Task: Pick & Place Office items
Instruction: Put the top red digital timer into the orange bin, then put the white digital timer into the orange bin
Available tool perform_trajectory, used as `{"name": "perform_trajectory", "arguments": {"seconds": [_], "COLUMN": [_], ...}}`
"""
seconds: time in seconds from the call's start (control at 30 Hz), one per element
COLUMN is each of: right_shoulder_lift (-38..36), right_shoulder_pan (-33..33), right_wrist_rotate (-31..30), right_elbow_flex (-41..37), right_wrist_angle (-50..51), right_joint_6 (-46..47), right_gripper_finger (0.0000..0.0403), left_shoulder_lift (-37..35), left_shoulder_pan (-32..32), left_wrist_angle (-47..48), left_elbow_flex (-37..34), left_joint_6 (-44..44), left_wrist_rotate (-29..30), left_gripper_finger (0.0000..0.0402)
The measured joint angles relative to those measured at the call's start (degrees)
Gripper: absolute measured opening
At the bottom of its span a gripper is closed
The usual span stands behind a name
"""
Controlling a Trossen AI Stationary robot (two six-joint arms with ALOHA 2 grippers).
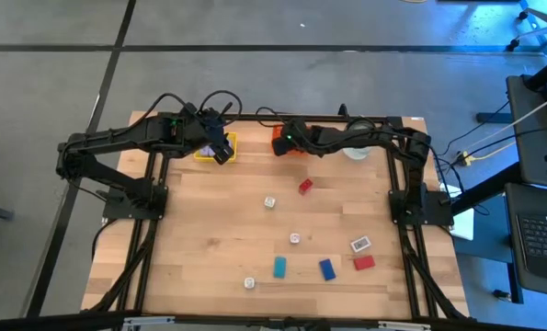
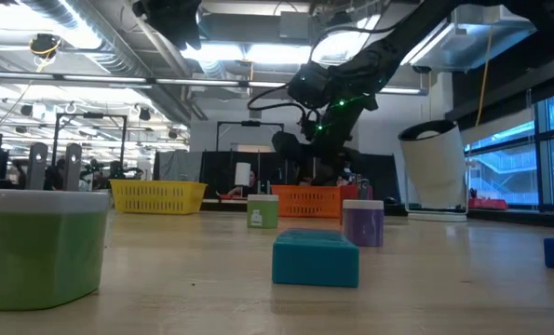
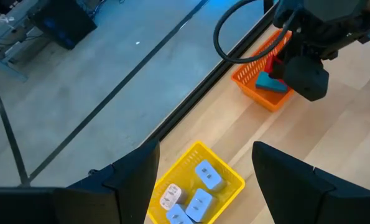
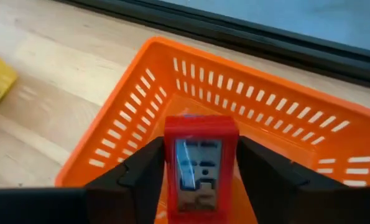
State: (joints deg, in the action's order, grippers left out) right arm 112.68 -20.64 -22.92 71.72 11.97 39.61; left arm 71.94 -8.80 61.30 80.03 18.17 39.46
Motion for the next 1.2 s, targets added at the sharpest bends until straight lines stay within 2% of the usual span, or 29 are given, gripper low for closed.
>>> {"name": "perform_trajectory", "arguments": {"seconds": [0.2, 0.37, 0.57, 0.63, 0.87, 1.07, 1.2], "right_shoulder_lift": [-0.1, -1.3, -5.1, -6.7, -13.9, -16.5, -16.7], "right_shoulder_pan": [0.0, 0.0, 0.2, 1.3, 9.2, 18.6, 26.7], "right_wrist_rotate": [0.6, 5.6, 15.8, 16.3, 16.7, 13.0, 12.0], "right_elbow_flex": [0.0, 2.3, 9.3, 11.2, 12.2, 12.2, 10.7], "right_wrist_angle": [0.0, 2.4, 15.6, 22.1, 42.0, 58.3, 64.3], "right_joint_6": [1.7, -0.4, -4.7, -6.2, -9.7, -5.5, -4.2], "right_gripper_finger": [0.0252, 0.0276, 0.0278, 0.0275, 0.0257, 0.0245, 0.0241], "left_shoulder_lift": [0.0, 0.0, 0.0, 0.0, 0.0, 0.0, 0.0], "left_shoulder_pan": [0.0, 0.0, 0.0, 0.0, 0.1, 0.1, 0.1], "left_wrist_angle": [0.0, 0.0, 0.0, 0.0, 0.2, 0.2, 0.2], "left_elbow_flex": [0.0, 0.0, 0.0, 0.0, 0.0, 0.0, 0.0], "left_joint_6": [-0.3, 0.0, 0.1, 0.6, 2.2, 2.1, 0.2], "left_wrist_rotate": [0.0, 0.0, -0.1, -0.1, -0.7, -0.6, -0.6], "left_gripper_finger": [0.0253, 0.0253, 0.0253, 0.0253, 0.0253, 0.0253, 0.0253]}}
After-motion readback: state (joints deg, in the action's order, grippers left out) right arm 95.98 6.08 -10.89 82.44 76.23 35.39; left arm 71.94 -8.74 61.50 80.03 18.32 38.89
